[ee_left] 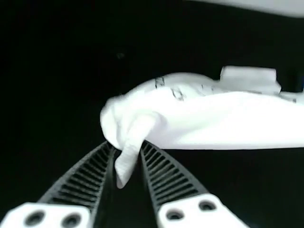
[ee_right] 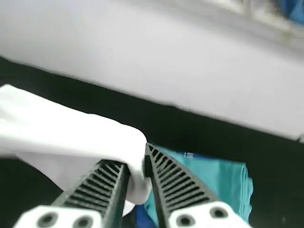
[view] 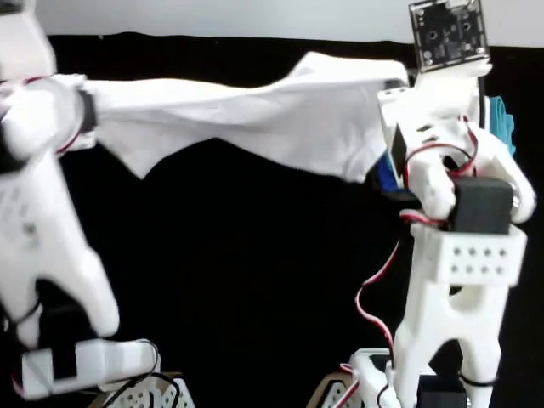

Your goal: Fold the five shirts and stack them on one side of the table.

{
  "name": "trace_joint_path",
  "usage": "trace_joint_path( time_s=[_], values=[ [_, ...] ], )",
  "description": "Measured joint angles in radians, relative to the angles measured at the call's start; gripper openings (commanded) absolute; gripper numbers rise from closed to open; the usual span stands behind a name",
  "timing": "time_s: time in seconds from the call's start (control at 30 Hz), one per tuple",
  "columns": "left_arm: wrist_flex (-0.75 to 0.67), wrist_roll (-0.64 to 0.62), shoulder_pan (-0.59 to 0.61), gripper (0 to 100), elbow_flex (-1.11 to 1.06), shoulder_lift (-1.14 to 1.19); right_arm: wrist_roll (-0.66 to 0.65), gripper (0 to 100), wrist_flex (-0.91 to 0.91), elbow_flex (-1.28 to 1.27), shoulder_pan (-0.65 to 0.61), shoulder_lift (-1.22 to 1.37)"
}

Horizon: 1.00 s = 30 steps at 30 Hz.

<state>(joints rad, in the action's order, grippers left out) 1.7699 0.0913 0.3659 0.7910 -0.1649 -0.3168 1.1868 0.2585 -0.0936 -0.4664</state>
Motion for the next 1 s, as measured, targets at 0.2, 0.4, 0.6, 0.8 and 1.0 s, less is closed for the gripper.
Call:
trace_joint_path(
  time_s=[0.2,0.4,0.6,0.8,1.0],
  values=[
    [0.0,0.002,0.071,1,0.002,-0.195,0.0,0.5,0.114,0.255,-0.075,0.0],
    [0.002,0.002,0.137,1,0.008,-0.299,0.0,0.5,0.242,0.486,-0.109,-0.002],
    [0.002,0.002,0.144,1,-0.072,-0.288,0.0,0.5,0.321,0.612,-0.109,-0.003],
    [0.002,0.0,0.144,1,-0.106,-0.27,0.0,0.5,0.42,0.698,-0.114,-0.003],
    [0.002,0.0,0.144,1,-0.158,-0.31,0.0,0.5,0.522,0.83,-0.114,-0.003]
  ],
)
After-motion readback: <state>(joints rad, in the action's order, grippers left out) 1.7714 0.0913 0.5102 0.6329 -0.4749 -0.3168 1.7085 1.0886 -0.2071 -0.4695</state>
